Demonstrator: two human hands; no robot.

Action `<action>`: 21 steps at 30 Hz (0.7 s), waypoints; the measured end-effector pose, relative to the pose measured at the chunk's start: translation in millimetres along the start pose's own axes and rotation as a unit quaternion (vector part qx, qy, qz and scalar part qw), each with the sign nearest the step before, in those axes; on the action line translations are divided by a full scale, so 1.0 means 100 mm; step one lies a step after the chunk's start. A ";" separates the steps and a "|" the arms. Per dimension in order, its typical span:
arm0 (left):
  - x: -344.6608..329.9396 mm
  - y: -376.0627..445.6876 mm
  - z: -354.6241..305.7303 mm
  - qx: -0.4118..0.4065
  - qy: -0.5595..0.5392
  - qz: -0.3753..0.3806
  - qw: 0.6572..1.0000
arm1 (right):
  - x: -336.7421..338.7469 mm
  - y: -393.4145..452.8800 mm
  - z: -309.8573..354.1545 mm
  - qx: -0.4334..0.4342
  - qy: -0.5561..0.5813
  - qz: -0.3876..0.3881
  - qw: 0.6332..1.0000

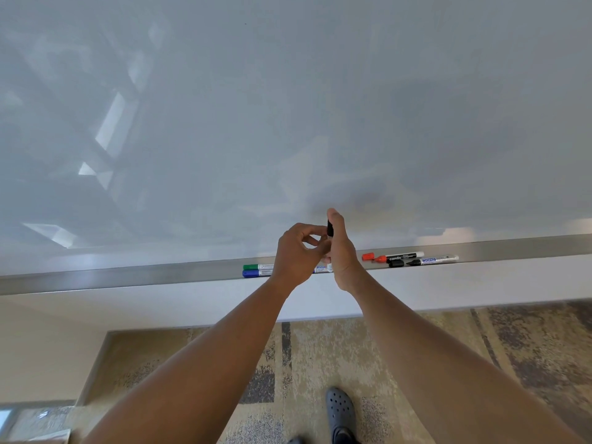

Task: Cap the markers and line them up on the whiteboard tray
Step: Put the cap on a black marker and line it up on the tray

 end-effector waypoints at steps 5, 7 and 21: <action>0.06 0.02 0.12 0.038 -0.018 -0.005 0.999 | -0.03 0.03 0.00 -0.006 -0.049 0.051 0.997; 0.06 0.01 0.22 0.062 -0.037 -0.003 0.997 | -0.02 0.07 -0.05 -0.015 -0.086 0.068 0.994; -0.05 0.04 0.77 0.143 -0.017 0.014 0.989 | 0.47 0.41 -0.10 0.083 -0.400 0.054 0.911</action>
Point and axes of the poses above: each hand's wrist, its own y-axis towards the middle knuckle, its own x-axis out of the back of the hand, z = x × y, the point moved 7 cm from there along y, towards the middle knuckle, and after that the axes turned 9 degrees about y, right-handed, at the moved point
